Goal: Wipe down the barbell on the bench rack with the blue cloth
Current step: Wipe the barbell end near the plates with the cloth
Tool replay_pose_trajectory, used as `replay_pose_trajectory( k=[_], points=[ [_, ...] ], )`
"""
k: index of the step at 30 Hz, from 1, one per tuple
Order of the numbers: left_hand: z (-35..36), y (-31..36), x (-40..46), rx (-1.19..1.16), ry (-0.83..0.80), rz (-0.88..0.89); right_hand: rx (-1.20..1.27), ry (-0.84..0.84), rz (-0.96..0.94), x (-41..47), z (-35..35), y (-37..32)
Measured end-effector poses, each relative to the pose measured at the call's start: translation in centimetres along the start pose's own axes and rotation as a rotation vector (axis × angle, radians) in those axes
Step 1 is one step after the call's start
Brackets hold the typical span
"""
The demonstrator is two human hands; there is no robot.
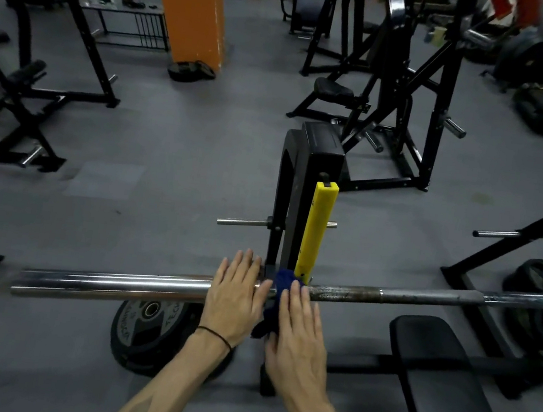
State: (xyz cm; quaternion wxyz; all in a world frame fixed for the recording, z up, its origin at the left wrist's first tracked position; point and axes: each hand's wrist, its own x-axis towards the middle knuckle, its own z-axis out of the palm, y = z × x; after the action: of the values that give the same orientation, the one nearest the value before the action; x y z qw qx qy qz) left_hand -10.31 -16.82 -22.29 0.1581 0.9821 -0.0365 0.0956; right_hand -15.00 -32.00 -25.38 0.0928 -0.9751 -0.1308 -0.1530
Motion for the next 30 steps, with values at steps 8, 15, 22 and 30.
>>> replay_pose_trajectory(
  k=[8, 15, 22, 30],
  points=[
    [-0.1, -1.7, 2.0, 0.061, -0.074, 0.021, -0.068, -0.048, -0.060, 0.5, -1.0, 0.6],
    [0.0, -1.7, 1.7, 0.048, -0.049, 0.023, -0.032, 0.006, 0.194, -0.2, -0.4, -0.5],
    [0.1, -1.9, 1.8, 0.060, -0.046, 0.000, -0.031, 0.068, 0.203, 1.1, -0.5, -0.2],
    [-0.2, -1.0, 1.8, -0.029, -0.007, 0.038, -0.043, 0.036, -0.070, 1.2, -0.4, -0.6]
  ],
)
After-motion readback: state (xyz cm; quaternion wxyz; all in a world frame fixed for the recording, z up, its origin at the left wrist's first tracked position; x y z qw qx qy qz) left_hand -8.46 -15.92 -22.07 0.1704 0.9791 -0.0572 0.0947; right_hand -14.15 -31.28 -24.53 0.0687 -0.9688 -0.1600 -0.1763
